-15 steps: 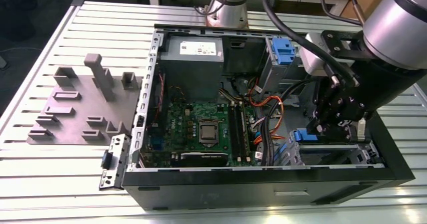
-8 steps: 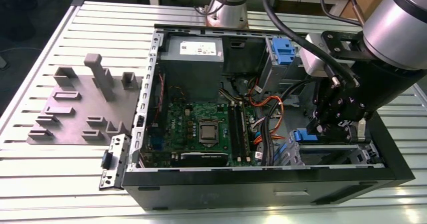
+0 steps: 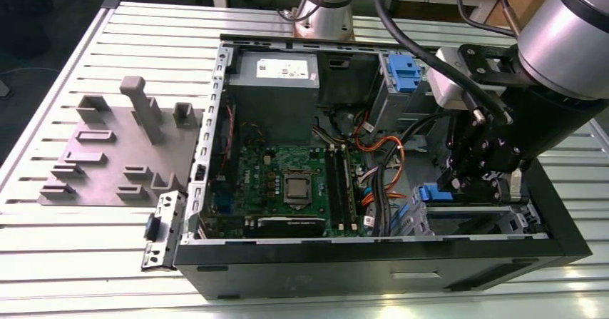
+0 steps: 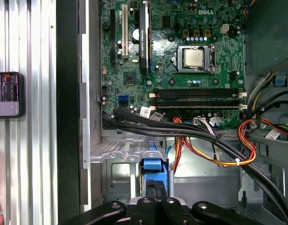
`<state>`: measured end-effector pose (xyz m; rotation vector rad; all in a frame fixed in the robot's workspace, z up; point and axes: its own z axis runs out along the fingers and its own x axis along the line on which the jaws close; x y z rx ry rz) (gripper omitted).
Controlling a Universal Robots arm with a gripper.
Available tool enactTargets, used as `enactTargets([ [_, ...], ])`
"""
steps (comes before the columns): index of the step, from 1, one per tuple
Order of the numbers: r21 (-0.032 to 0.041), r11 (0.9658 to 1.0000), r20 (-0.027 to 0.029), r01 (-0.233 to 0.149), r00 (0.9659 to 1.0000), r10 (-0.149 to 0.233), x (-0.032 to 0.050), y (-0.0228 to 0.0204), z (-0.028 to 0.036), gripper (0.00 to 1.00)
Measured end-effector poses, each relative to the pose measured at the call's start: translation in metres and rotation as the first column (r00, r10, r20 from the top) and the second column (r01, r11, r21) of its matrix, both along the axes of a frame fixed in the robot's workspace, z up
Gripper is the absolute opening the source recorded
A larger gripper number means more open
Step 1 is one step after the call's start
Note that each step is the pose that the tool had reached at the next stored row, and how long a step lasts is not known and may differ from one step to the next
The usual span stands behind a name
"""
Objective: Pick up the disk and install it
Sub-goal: 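Insert the first disk wire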
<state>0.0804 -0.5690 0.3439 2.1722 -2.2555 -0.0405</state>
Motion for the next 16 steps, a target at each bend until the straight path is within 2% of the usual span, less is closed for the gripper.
enactTargets([
  [5,0.0000,1.0000,-0.0007,0.000,1.0000,0.000,0.0078,0.0000,-0.0001,0.11],
  [12,-0.0001,1.0000,-0.0051,0.000,1.0000,0.000,0.0319,0.0000,-0.0001,0.11],
  [16,-0.0001,1.0000,-0.0068,0.000,1.0000,0.000,0.0358,0.0001,0.0028,0.11],
])
